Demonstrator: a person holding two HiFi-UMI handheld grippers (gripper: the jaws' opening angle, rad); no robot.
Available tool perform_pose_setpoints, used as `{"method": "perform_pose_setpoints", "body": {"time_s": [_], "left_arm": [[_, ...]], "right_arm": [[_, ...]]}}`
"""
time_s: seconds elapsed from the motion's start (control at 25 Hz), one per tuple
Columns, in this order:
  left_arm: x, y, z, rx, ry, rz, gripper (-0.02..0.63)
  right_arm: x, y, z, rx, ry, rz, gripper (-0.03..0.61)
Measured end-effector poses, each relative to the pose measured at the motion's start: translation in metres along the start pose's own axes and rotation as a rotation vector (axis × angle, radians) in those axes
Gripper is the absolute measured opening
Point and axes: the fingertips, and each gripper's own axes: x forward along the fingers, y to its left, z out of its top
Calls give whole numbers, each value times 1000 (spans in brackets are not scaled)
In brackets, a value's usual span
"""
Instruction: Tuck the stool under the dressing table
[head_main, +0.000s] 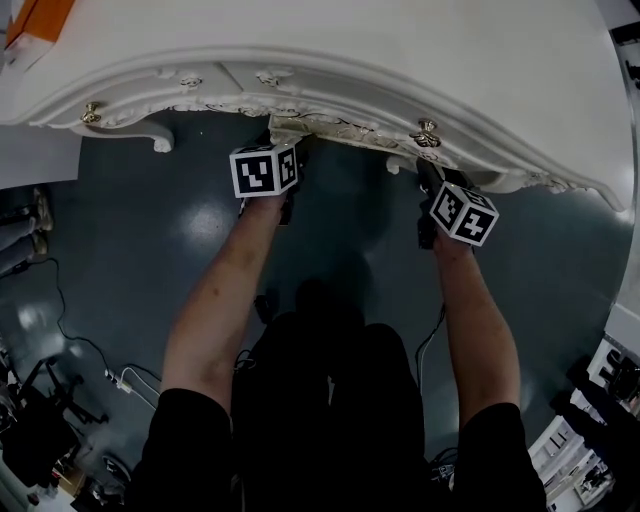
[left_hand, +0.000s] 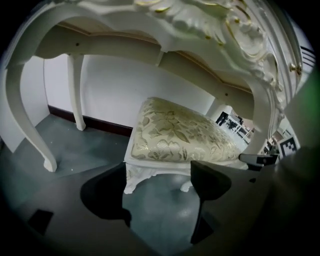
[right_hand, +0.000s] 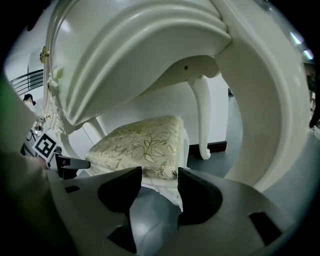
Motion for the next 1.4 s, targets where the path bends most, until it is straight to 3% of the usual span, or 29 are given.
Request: {"method": "perform_pose_setpoints", "body": {"time_s": [0.2,0.52,0.8,1.04,1.4], "left_arm": [[-10,-9,-5,135,5,18,366],[-8,-26,-2,163,37,-46,345],[-6,-24,-6,178,25,-57,345],[0,-22,0,196,-5,-49,327],[-49,-39,-23,190,17,-62,310]], "right_arm": [[-16,1,-5,-7,9,-7,189],[-5,11,-8,-63,58,51,152],[4,6,-5,-57,32,9,115],[5,2,0,-37,-22,36,115],[-49,10,-15,-3,36,58,115]]}}
